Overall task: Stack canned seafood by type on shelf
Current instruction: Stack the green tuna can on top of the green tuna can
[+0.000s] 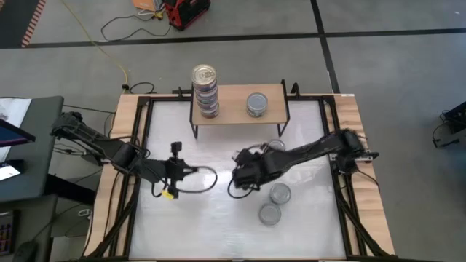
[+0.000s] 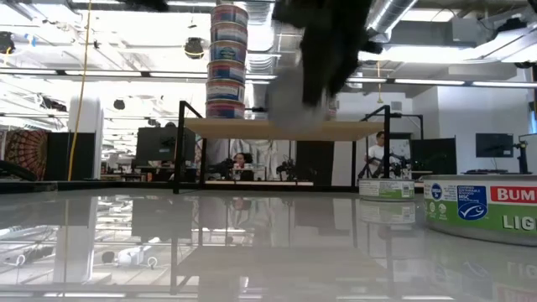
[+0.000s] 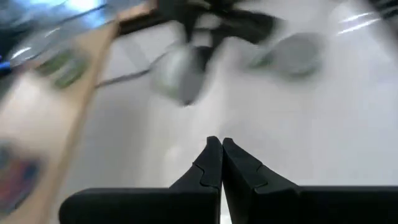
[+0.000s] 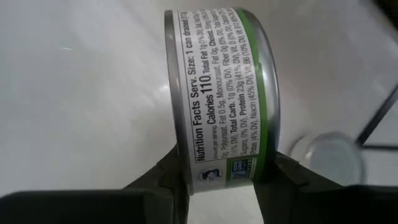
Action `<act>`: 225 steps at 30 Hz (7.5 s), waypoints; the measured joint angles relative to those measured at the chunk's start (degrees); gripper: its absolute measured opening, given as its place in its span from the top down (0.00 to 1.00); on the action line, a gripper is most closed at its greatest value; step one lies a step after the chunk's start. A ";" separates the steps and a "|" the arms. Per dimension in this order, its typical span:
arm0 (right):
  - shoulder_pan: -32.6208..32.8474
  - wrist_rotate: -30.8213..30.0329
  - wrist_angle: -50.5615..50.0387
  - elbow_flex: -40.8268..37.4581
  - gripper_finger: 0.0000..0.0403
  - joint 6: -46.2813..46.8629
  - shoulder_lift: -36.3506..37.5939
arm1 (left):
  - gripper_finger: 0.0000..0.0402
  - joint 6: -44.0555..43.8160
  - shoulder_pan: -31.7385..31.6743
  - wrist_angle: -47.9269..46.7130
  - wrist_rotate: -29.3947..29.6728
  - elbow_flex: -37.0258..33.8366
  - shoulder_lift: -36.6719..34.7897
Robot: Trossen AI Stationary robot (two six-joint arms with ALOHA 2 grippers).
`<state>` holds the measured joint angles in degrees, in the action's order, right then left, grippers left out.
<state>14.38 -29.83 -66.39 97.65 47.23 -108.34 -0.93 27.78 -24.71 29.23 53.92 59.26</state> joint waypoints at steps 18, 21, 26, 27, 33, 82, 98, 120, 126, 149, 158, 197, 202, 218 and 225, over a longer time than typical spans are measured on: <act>-21.00 17.32 2.81 0.04 0.61 -20.40 24.06 | 1.00 14.61 -4.10 51.45 -13.24 -24.23 5.21; -29.19 25.96 4.11 0.04 0.61 -27.51 23.78 | 1.00 20.06 -5.64 52.64 -14.82 -24.23 6.13; -43.40 41.48 5.22 -0.02 0.61 -36.52 21.99 | 1.00 28.73 -9.14 55.00 -15.34 -24.21 7.65; -45.63 44.82 5.18 -0.02 0.61 -37.76 21.55 | 1.00 28.91 -9.76 54.68 -15.23 -24.21 7.74; -55.50 64.10 4.76 -0.02 0.60 -43.05 18.86 | 1.00 32.48 -12.40 51.83 -14.99 -24.22 7.87; -61.10 76.41 2.44 1.62 0.59 -42.25 9.60 | 1.00 39.64 -18.20 53.66 -15.21 -24.18 7.85; -62.26 77.41 2.72 1.73 0.57 -44.07 5.23 | 1.00 39.07 -18.20 51.37 -15.18 -24.10 7.83; -64.40 79.72 -1.05 1.60 0.45 -44.68 5.25 | 1.00 38.82 -18.18 51.06 -13.73 -24.10 7.83; -64.38 80.72 -1.70 1.60 0.34 -44.26 5.25 | 1.00 38.84 -18.18 51.04 -12.36 -24.10 7.83; -63.51 76.29 -7.20 6.40 0.31 -44.34 5.30 | 1.00 38.88 -18.18 51.10 -12.39 -24.12 7.83; -62.41 74.63 -9.51 6.40 0.31 -44.29 5.30 | 1.00 38.88 -18.20 51.04 -12.39 -24.19 7.83; -30.18 38.35 9.61 -30.61 0.32 -25.01 36.34 | 1.00 34.64 -18.18 51.52 -12.26 -24.19 7.83; -16.04 26.80 14.04 -34.29 0.32 -21.03 36.75 | 1.00 31.42 -18.20 51.80 -12.45 -24.19 7.83; 17.64 9.86 38.50 -40.38 0.32 -7.89 24.29 | 0.98 8.24 -12.89 51.91 -17.28 -23.75 7.85; 21.86 9.73 37.12 -35.91 0.32 -5.95 16.23 | 0.85 0.33 -8.57 56.51 -7.49 -23.50 8.25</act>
<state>36.24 -20.10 -29.28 61.74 41.27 -92.11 -0.59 19.21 31.80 21.74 30.42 67.51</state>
